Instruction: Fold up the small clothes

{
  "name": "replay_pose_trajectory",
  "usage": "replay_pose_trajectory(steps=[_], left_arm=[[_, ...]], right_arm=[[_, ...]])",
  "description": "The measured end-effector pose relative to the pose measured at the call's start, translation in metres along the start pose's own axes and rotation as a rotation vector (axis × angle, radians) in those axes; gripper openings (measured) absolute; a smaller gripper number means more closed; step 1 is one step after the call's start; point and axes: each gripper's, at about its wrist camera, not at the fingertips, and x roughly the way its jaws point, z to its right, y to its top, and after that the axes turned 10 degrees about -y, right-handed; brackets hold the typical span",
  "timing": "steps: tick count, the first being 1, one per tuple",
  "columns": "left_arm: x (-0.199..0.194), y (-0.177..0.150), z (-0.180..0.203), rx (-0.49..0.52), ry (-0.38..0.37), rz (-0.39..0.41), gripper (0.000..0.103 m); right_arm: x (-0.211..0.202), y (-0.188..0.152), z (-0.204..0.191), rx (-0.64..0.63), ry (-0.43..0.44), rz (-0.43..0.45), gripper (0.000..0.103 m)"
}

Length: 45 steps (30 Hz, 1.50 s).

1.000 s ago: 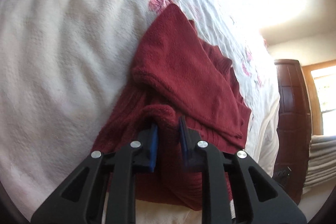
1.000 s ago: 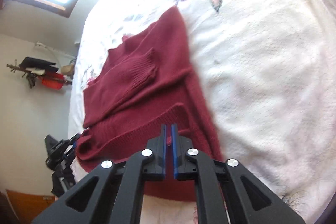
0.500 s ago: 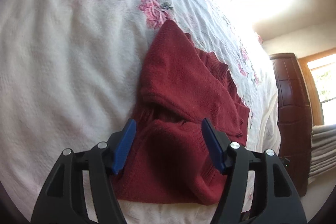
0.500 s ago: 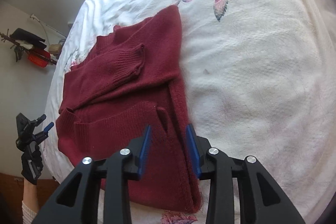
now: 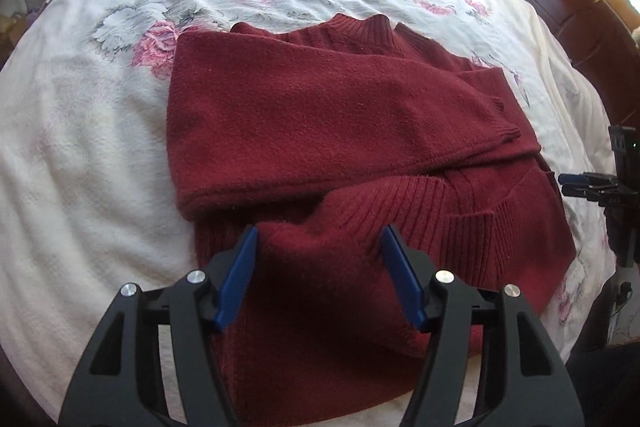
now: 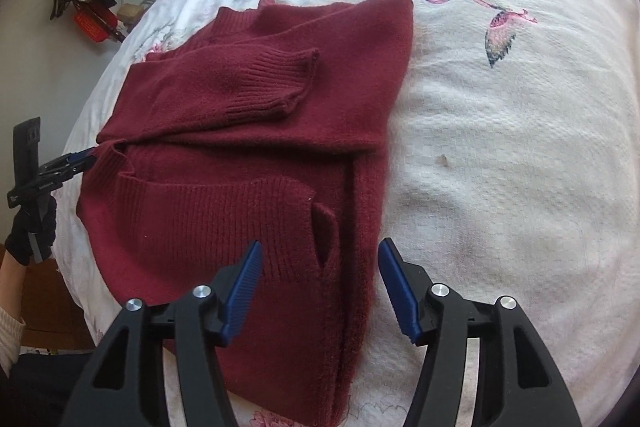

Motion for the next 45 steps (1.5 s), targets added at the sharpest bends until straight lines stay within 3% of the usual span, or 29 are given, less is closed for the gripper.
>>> replay_pose_trajectory(steps=[2,5,8,9,10,11,12,16,20,26,33,38,45], left_arm=[[0.002,-0.001,-0.001,0.002,-0.004,0.000,0.054],[0.006,-0.002,0.001,0.024,0.015,-0.011,0.053],[0.015,-0.002,0.005,0.045,0.039,-0.033,0.060],[0.017,-0.002,0.006,0.047,0.045,-0.038,0.060],[0.020,-0.003,0.008,0.054,0.052,-0.044,0.060],[0.022,-0.003,0.010,0.065,0.063,-0.048,0.060],[0.023,-0.004,0.013,0.078,0.067,-0.049,0.056],[0.019,-0.007,0.018,0.094,0.032,-0.044,0.038],[0.004,-0.011,0.020,0.075,-0.032,0.003,0.028],[-0.037,-0.012,0.014,-0.013,-0.138,0.151,0.025],[-0.074,0.003,0.021,-0.038,-0.141,0.333,0.025],[-0.085,0.035,0.026,-0.049,-0.112,0.427,0.025],[-0.070,0.094,0.009,-0.086,-0.043,0.465,0.025]], right_arm=[[0.008,0.003,-0.008,-0.032,-0.008,-0.016,0.061],[0.017,0.003,-0.025,-0.126,-0.086,-0.028,0.063],[0.025,0.001,-0.038,-0.183,-0.157,-0.028,0.059],[0.025,0.000,-0.041,-0.206,-0.182,-0.015,0.054],[0.024,-0.001,-0.044,-0.228,-0.210,0.001,0.038],[0.022,-0.002,-0.045,-0.251,-0.221,0.013,0.014],[0.018,-0.002,-0.046,-0.264,-0.215,0.022,0.007],[-0.001,-0.008,-0.049,-0.296,-0.229,0.084,0.006],[-0.027,-0.011,-0.040,-0.257,-0.133,0.133,0.006],[-0.066,-0.011,-0.020,-0.164,-0.017,0.228,0.006],[-0.097,0.012,-0.011,-0.093,0.010,0.322,0.005],[-0.111,0.049,-0.005,-0.077,-0.065,0.362,0.005],[-0.097,0.129,0.009,-0.008,-0.156,0.386,0.005]])
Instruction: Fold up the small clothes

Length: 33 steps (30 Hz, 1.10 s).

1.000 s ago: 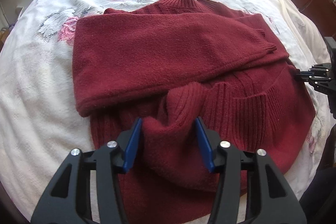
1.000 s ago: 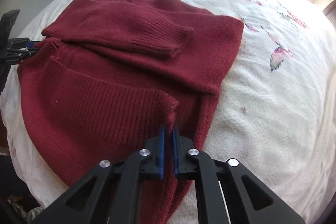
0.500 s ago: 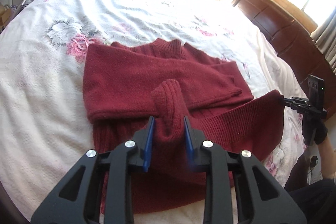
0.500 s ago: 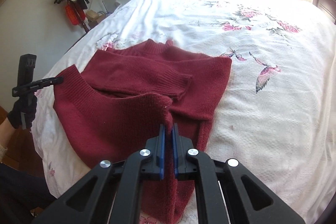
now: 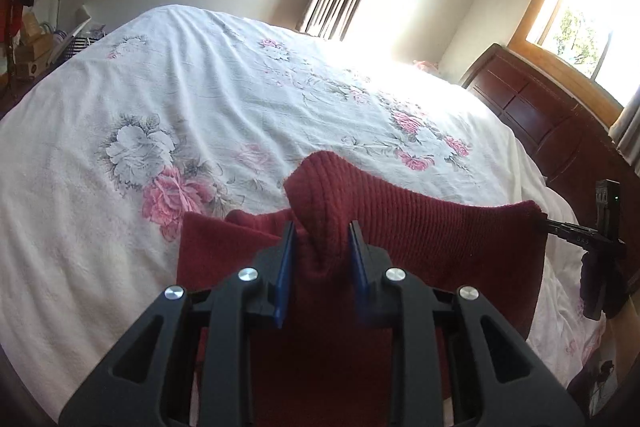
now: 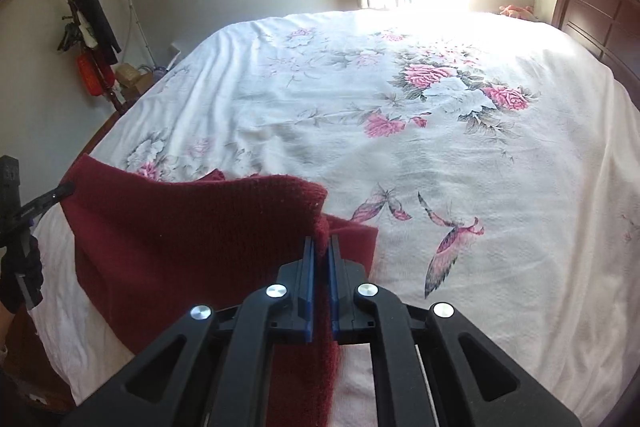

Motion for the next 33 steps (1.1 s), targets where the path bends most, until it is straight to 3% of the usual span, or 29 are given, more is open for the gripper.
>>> replay_pose_trajectory(steps=[2,4,5,9,12,13,15,17,18,22,25,31,32,33], left_arm=[[0.017,0.010,-0.013,-0.036,0.019,0.005,0.025],[0.033,0.015,-0.029,-0.067,0.053,0.011,0.013],[0.040,0.016,-0.037,-0.092,0.063,0.008,0.012],[0.065,0.009,-0.067,-0.175,0.111,-0.042,0.013],[0.073,-0.006,-0.071,-0.145,0.148,-0.110,0.018],[0.072,-0.012,-0.072,-0.129,0.151,-0.134,0.019],[0.066,-0.024,-0.069,-0.098,0.163,-0.181,0.023],[0.054,-0.038,-0.065,-0.068,0.159,-0.213,0.025],[0.045,-0.047,-0.060,-0.039,0.166,-0.227,0.026],[0.013,-0.077,-0.036,0.057,0.176,-0.258,0.037],[0.000,-0.091,-0.025,0.052,0.154,-0.272,0.041],[0.003,-0.099,-0.005,-0.016,0.066,-0.263,0.068],[0.007,-0.099,-0.002,-0.020,0.067,-0.270,0.076],[0.013,-0.100,0.001,-0.017,0.081,-0.283,0.076]], right_arm=[[0.024,0.017,0.000,0.016,-0.020,-0.013,0.005],[0.050,0.028,-0.004,0.031,-0.034,-0.048,0.005],[0.064,0.030,-0.007,0.029,-0.044,-0.064,0.005],[0.112,0.023,-0.022,-0.005,-0.099,-0.129,0.005],[0.138,0.008,-0.024,-0.016,-0.174,-0.180,0.010],[0.143,0.003,-0.024,-0.027,-0.208,-0.185,0.016],[0.138,-0.007,-0.020,-0.021,-0.209,-0.169,0.020],[0.124,-0.017,-0.012,0.015,-0.175,-0.164,0.037],[0.115,-0.023,-0.008,0.030,-0.156,-0.159,0.038],[0.077,-0.055,0.009,0.101,-0.090,-0.224,0.038],[0.057,-0.091,0.018,0.187,0.041,-0.322,0.039],[0.038,-0.143,0.023,0.210,0.004,-0.447,0.038],[0.039,-0.148,0.025,0.237,0.034,-0.466,0.032],[0.039,-0.152,0.027,0.268,0.073,-0.482,0.026]])
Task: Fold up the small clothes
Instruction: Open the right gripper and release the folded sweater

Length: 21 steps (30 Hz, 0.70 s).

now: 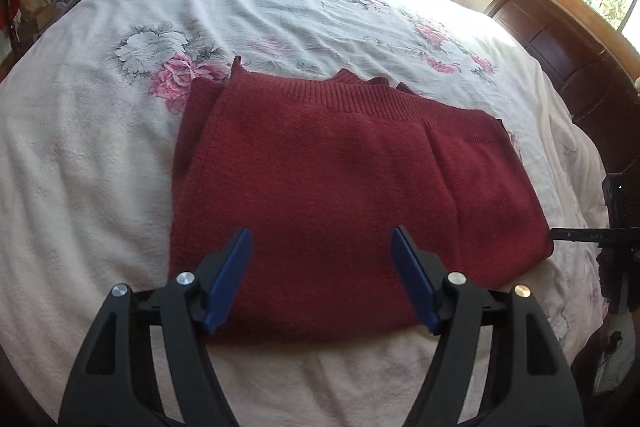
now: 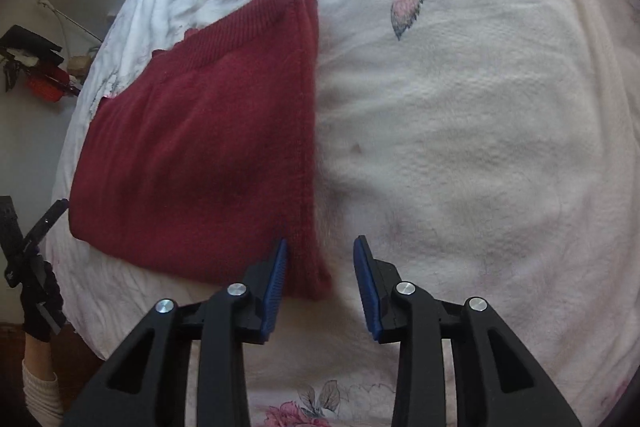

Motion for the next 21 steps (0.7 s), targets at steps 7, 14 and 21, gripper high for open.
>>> replay_pose_trajectory(steps=[7,14,21], left_arm=[[0.019,0.000,0.010,-0.024,-0.025,-0.025,0.076],[0.044,-0.016,-0.007,-0.025,0.025,-0.097,0.075],[0.033,-0.005,-0.003,-0.037,0.004,-0.040,0.075]], right_arm=[[-0.014,-0.001,-0.001,0.041,0.006,0.012,0.008],[0.023,-0.021,0.011,-0.012,-0.240,-0.049,0.000],[-0.016,-0.004,0.024,0.083,-0.056,0.070,0.016]])
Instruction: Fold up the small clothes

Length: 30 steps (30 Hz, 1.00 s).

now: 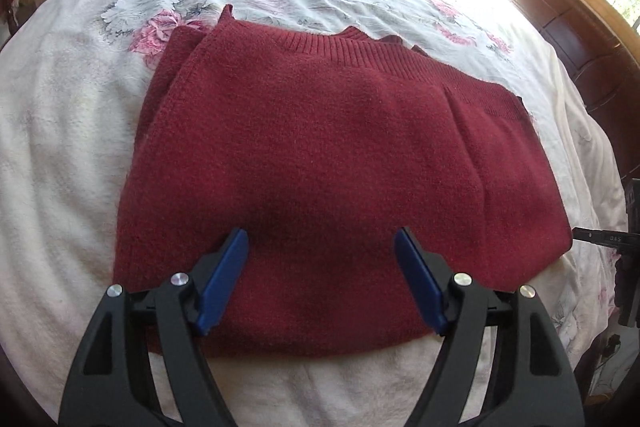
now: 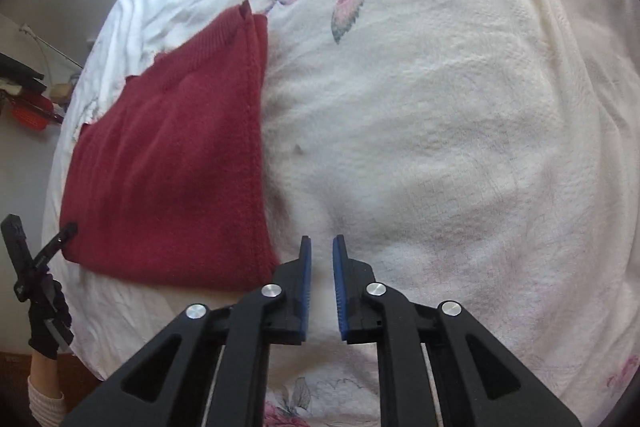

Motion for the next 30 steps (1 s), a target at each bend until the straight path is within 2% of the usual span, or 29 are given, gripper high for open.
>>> replay_pose_trajectory(steps=[2,3,7,10,13,15,16,17,18,23,30], left_arm=[[-0.003,0.007,0.008,0.009,0.011,0.016,0.078],[-0.003,0.010,0.010,0.007,0.018,0.022,0.082],[0.006,0.017,0.013,-0.026,0.009,0.032,0.084],[0.018,0.018,0.008,-0.049,0.010,0.017,0.085],[0.026,0.017,0.005,-0.049,0.019,0.011,0.085],[0.029,0.018,0.005,-0.028,0.024,0.006,0.086],[0.030,0.017,0.005,-0.014,0.025,0.003,0.086],[0.032,0.017,0.005,-0.003,0.026,-0.001,0.087],[0.033,0.015,0.005,0.005,0.027,-0.004,0.088],[0.039,0.009,0.006,0.054,0.043,-0.011,0.088],[0.037,0.009,0.001,0.039,0.014,-0.003,0.088]], right_arm=[[-0.006,0.010,-0.007,0.013,0.052,0.014,0.039],[-0.006,0.015,-0.012,0.012,0.071,0.018,0.042],[0.010,0.025,-0.021,0.006,0.139,-0.020,0.045],[0.034,0.028,-0.029,-0.011,0.128,-0.055,0.045],[0.055,0.025,-0.025,0.025,0.170,-0.080,0.046],[0.062,0.026,-0.025,0.034,0.180,-0.077,0.041],[0.062,0.026,-0.027,0.022,0.179,-0.071,0.034],[0.061,0.026,-0.030,0.002,0.174,-0.063,0.022],[0.059,0.026,-0.036,-0.023,0.158,-0.054,0.020],[0.048,0.022,-0.074,-0.214,-0.048,0.025,0.016],[0.048,0.018,-0.088,-0.253,-0.136,0.048,0.015]])
